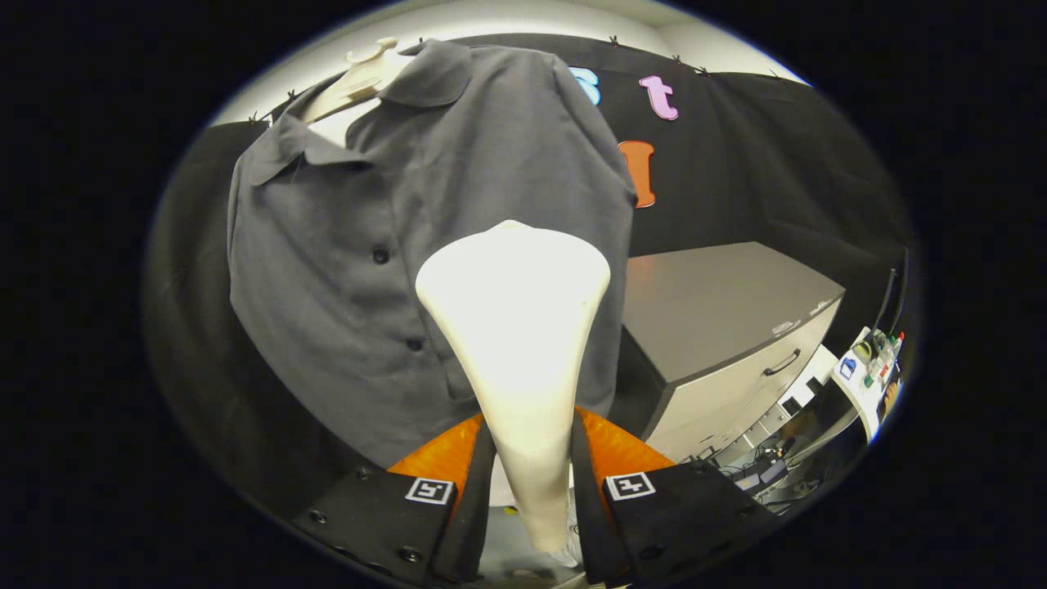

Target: Iron the clothes twice with a garment steamer, once on the left side and once on the right side.

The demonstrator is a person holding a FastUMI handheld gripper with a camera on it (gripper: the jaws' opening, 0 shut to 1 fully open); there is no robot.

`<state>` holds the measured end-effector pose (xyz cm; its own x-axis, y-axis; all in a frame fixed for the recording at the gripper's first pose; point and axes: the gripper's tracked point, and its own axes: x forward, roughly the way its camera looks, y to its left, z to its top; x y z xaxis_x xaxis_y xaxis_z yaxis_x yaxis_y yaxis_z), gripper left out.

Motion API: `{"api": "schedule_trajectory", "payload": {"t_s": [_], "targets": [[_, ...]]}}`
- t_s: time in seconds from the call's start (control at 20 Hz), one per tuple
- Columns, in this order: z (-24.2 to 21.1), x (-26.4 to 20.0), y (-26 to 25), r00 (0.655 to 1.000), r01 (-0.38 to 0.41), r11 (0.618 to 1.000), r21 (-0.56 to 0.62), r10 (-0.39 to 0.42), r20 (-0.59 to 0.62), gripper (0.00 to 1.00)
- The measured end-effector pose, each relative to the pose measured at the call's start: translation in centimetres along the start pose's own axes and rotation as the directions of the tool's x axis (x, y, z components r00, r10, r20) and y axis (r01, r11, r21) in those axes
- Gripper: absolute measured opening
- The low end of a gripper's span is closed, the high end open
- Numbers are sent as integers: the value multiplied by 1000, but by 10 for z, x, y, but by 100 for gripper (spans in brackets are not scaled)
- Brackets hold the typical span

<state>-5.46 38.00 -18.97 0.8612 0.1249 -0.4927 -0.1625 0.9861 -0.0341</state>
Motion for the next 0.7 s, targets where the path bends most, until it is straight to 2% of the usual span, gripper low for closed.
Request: {"api": "schedule_trajectory", "payload": {"t_s": [0.3,0.7], "targets": [[66,-6,-83,995,30,1000,5,-30,99,53],[123,-20,-179,976,66,998,19,-68,208,54]]}}
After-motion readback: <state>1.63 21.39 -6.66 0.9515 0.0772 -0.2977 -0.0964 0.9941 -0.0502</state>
